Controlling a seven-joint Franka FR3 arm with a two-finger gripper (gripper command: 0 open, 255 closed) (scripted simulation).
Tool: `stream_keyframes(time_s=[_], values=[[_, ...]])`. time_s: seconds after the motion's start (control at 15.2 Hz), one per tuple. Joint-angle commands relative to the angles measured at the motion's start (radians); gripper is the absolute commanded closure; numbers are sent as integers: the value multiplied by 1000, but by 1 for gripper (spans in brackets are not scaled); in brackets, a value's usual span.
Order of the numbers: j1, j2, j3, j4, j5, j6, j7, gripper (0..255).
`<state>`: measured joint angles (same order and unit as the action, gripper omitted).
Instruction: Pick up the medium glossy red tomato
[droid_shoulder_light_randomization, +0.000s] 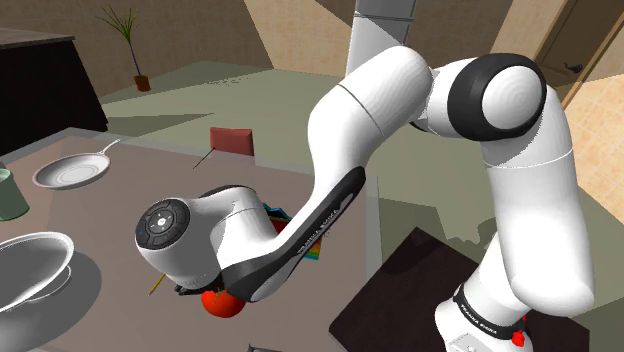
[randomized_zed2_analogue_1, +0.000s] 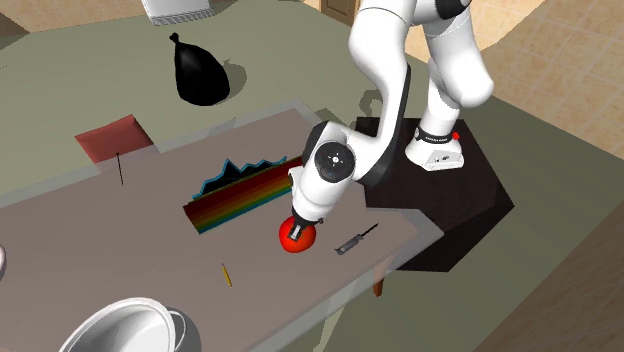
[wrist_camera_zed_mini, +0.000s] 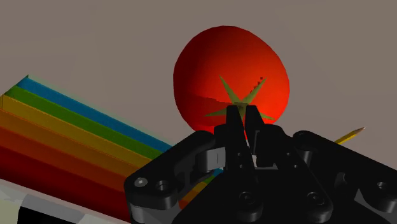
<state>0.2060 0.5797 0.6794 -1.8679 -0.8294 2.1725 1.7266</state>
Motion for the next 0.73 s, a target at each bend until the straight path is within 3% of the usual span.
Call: stream_keyframes(time_s=[0.0, 0.66], values=[[0, 2, -1, 1, 0, -1, -1, 255], [-36, -85, 52, 13, 83, -70, -69, 255]])
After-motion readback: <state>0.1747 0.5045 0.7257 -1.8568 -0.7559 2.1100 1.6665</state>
